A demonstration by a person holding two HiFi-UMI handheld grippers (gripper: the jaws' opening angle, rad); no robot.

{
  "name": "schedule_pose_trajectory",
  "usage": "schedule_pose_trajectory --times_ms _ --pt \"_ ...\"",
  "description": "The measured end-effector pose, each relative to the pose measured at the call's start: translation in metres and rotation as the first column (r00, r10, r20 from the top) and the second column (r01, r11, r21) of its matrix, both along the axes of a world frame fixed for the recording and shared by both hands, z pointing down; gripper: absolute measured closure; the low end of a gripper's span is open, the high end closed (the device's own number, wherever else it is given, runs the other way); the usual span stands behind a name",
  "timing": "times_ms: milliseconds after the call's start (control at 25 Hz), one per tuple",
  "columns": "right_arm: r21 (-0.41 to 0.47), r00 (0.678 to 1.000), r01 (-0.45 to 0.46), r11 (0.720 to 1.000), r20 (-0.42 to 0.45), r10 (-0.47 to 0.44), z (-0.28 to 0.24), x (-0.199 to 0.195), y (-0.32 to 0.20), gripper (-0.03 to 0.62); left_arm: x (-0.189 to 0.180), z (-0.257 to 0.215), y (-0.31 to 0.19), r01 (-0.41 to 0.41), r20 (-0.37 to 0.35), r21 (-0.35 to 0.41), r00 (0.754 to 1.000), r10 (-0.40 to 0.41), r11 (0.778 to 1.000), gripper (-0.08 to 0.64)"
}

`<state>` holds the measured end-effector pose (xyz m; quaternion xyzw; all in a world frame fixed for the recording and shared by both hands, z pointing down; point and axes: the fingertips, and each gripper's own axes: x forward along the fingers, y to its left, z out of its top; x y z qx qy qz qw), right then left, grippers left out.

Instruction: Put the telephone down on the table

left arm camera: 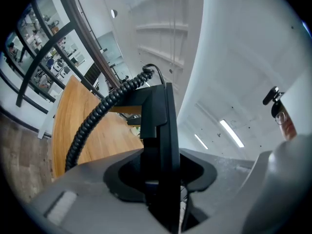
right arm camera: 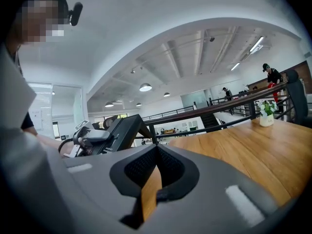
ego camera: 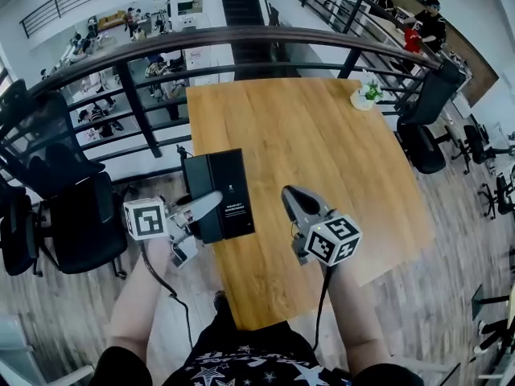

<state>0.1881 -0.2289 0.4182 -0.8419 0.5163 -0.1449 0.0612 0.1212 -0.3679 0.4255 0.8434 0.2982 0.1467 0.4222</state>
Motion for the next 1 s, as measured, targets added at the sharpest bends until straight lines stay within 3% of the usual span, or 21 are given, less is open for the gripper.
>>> schedule_pose_trajectory --times_ms 160,400,720,1000 --pt "0.014 1.000 -0.012 1.000 0.015 0.011 -0.001 -0.014 0.005 0.592 -0.017 0.000 0.010 0.000 0.006 -0.015 1.000 0.001 1.000 0.376" --pt "0.045 0.999 0.051 0.998 0.018 -0.052 -0.004 -0.042 0.020 0.593 -0.051 -0.001 0.041 0.041 0.008 0.023 0.999 -0.041 0.999 0.377" --pt "0.079 0.994 0.109 0.991 0.018 -0.111 0.002 -0.094 0.119 0.594 -0.120 0.012 0.144 0.121 0.016 0.014 0.993 -0.121 0.993 0.377" --pt "0.086 0.989 0.141 0.986 0.027 -0.144 0.011 -0.127 0.191 0.594 -0.153 0.017 0.217 0.158 0.007 0.011 0.987 -0.158 0.987 0.377"
